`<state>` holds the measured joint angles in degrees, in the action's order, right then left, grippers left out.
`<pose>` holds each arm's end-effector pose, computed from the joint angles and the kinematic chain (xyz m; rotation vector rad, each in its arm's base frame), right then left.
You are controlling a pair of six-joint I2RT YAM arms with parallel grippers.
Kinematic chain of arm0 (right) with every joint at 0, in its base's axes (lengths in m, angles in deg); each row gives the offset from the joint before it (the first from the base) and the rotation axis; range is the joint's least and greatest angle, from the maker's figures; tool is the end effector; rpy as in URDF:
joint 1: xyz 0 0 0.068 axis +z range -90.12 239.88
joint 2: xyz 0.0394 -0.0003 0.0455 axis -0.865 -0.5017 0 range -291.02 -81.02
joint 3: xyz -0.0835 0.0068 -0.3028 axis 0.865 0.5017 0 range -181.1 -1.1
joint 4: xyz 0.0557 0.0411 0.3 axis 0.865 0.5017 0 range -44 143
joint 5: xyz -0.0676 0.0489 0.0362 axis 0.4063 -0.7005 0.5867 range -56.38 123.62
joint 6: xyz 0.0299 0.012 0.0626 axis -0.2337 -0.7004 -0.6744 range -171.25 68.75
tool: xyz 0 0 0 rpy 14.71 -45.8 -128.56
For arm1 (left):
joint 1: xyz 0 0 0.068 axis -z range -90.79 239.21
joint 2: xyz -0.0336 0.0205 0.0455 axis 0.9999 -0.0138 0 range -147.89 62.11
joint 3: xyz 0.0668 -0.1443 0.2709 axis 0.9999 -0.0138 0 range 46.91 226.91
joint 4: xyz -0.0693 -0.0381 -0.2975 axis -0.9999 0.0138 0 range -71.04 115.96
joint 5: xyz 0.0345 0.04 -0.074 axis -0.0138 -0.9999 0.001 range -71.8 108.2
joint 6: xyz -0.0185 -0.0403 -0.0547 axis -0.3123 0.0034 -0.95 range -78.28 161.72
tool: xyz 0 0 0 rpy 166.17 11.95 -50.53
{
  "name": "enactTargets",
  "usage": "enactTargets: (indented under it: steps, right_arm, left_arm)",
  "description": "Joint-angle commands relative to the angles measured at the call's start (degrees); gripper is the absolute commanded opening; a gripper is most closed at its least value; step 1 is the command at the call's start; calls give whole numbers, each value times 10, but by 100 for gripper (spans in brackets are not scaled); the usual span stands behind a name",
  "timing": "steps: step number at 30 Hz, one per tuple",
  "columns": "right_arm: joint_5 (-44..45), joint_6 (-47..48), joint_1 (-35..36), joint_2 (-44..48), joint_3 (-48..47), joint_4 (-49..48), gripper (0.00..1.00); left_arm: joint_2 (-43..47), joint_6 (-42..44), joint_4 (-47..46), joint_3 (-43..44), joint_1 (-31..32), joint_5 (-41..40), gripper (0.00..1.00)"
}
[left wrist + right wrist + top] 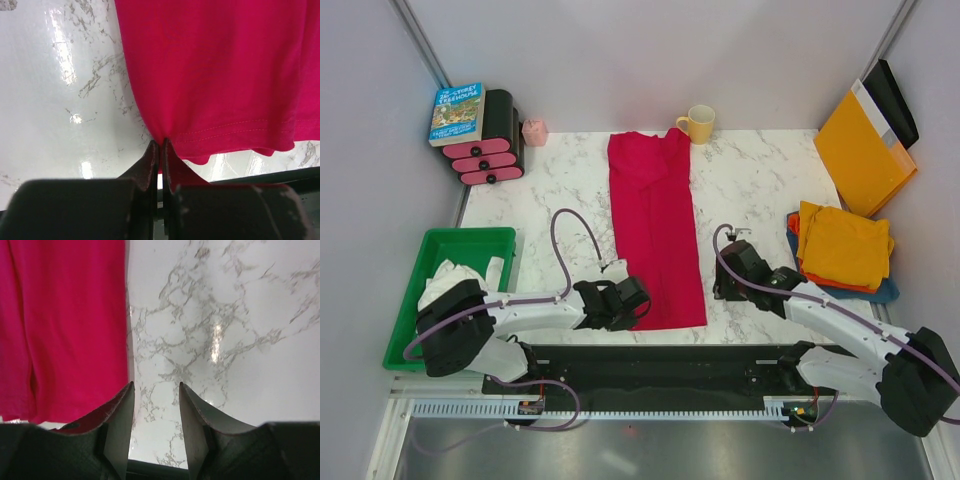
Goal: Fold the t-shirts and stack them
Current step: Rotate the tshirt 90 degrees, then grab the bottom of the folded rectangular tshirt with both arms
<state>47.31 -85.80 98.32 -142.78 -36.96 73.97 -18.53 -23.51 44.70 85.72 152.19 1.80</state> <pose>0.1983 0.1399 0.2041 0.0132 2.4889 0.2422 0.1410 -0.2409 0.1451 -0.1302 2.6976 -0.3116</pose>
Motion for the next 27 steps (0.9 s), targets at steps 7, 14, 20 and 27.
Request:
enactTargets:
  steps: [7, 14, 20, 27]
  right_arm:
    - [-82, -73, 18, 35, 77, -44, 56]
    - [-65, -95, 52, 43, 63, -58, 55]
    - [-59, -111, 80, 13, 67, -71, 54]
    - [-46, -133, 110, -11, 93, -78, 52]
  left_arm:
    - [-5, -17, 34, -27, 11, 16, 2]
    - [-5, -6, 44, -26, 11, 16, 2]
    - [0, 1, 48, -26, 11, 14, 2]
    - [2, 5, 49, -27, 11, 12, 2]
